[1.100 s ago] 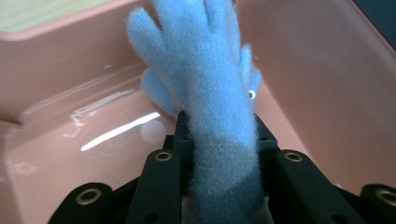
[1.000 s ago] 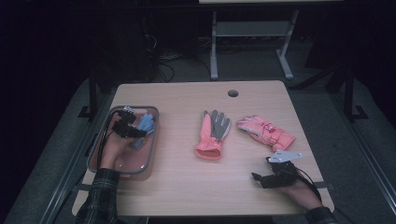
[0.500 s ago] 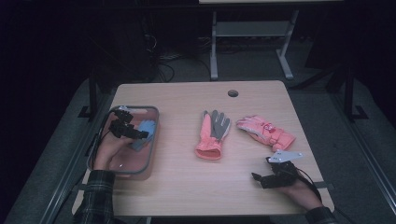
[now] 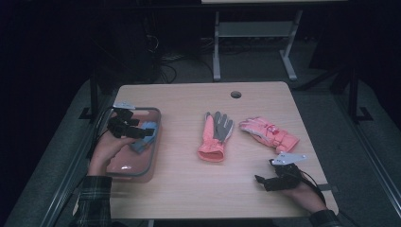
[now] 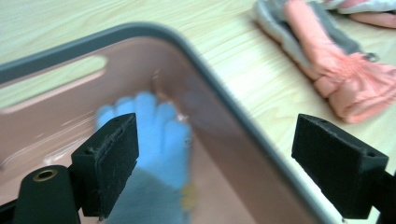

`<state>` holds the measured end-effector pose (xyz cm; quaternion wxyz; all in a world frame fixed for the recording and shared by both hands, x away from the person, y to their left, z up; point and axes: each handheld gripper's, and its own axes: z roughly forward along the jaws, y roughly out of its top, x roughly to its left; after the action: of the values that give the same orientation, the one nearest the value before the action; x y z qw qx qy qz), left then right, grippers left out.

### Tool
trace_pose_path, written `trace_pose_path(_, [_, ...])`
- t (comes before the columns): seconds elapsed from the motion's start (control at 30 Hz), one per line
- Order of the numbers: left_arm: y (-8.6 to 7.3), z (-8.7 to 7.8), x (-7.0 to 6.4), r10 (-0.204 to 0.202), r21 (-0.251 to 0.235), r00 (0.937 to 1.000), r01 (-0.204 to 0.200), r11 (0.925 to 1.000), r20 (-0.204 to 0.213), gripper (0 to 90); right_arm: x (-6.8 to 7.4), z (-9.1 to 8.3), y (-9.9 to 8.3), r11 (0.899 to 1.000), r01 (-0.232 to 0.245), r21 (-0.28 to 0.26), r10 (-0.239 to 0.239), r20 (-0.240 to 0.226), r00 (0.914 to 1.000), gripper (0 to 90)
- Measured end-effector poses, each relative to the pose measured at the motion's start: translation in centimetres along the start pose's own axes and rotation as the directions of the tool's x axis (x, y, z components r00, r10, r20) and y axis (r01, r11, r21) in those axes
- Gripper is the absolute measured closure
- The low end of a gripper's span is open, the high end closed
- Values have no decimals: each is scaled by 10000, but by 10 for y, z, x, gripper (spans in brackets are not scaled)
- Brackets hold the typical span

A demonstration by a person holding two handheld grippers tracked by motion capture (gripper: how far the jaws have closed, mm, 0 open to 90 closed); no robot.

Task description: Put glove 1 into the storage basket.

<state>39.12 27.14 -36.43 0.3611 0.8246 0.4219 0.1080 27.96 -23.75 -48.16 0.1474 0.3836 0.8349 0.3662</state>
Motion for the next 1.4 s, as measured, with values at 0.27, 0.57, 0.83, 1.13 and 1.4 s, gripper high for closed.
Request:
trace_pose_path(0.27, [11, 3, -36, 434, -177, 9967, -423, 9989, 689, 141, 0, 0, 0, 10000, 0, 3, 0, -2, 10000, 134])
trace_pose_path(0.57, [13, 18, -75, 990, -224, 9893, -971, 9950, 1071, 145, 0, 0, 0, 10000, -8, 2, 8, 0, 10000, 134])
trace_pose_path(0.83, [17, 29, -101, 1604, -366, 9775, -1568, 9869, 1372, 310, 0, 0, 0, 10000, -10, 2, 10, 10, 10000, 133])
trace_pose_path(1.13, [20, 59, -123, 1811, -7, 9740, -1827, 9832, 1358, 835, 0, 0, 0, 10000, -1, 2, 1, -6, 10000, 133])
trace_pose_path(1.4, [14, 102, -139, 2118, 827, 9770, -2132, 9735, 254, 895, 0, 0, 0, 10000, 31, -11, -31, -15, 10000, 132])
